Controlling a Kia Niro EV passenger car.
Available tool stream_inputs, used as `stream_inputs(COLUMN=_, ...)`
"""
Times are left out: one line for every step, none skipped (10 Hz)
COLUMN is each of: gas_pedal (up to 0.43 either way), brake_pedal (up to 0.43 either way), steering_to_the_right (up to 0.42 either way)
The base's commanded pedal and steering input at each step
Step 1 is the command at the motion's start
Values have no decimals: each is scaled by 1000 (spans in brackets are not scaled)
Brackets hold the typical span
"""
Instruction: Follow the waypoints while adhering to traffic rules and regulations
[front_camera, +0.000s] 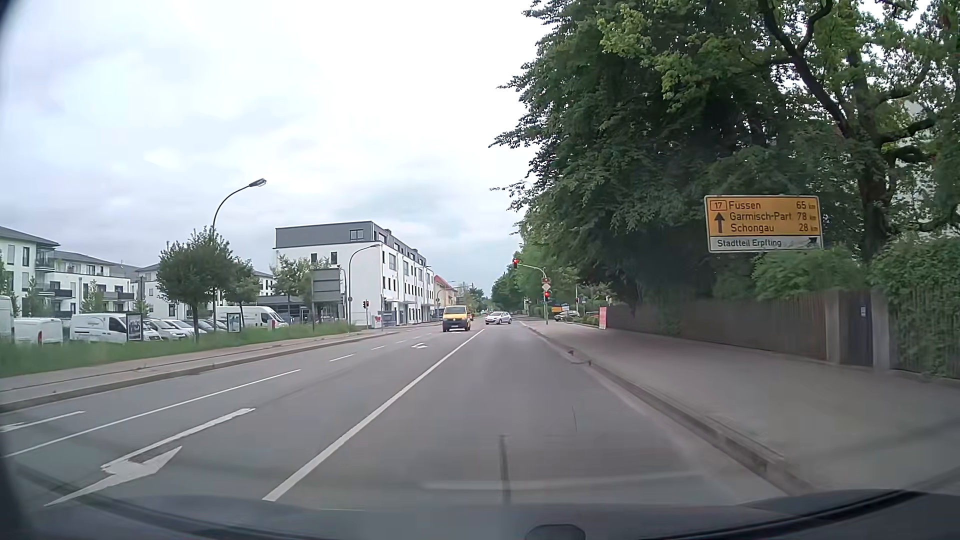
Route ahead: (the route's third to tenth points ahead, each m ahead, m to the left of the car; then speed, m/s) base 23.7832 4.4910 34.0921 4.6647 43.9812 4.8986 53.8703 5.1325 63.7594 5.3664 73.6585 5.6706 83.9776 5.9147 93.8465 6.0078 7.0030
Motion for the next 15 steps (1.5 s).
stream_inputs(gas_pedal=130, brake_pedal=0, steering_to_the_right=-10)
stream_inputs(gas_pedal=130, brake_pedal=0, steering_to_the_right=-10)
stream_inputs(gas_pedal=130, brake_pedal=0, steering_to_the_right=-11)
stream_inputs(gas_pedal=130, brake_pedal=0, steering_to_the_right=-13)
stream_inputs(gas_pedal=130, brake_pedal=0, steering_to_the_right=-14)
stream_inputs(gas_pedal=130, brake_pedal=0, steering_to_the_right=-14)
stream_inputs(gas_pedal=130, brake_pedal=0, steering_to_the_right=-14)
stream_inputs(gas_pedal=130, brake_pedal=0, steering_to_the_right=-14)
stream_inputs(gas_pedal=130, brake_pedal=0, steering_to_the_right=-13)
stream_inputs(gas_pedal=130, brake_pedal=0, steering_to_the_right=-9)
stream_inputs(gas_pedal=130, brake_pedal=0, steering_to_the_right=-6)
stream_inputs(gas_pedal=130, brake_pedal=0, steering_to_the_right=-5)
stream_inputs(gas_pedal=130, brake_pedal=0, steering_to_the_right=-5)
stream_inputs(gas_pedal=130, brake_pedal=0, steering_to_the_right=-4)
stream_inputs(gas_pedal=130, brake_pedal=0, steering_to_the_right=-5)
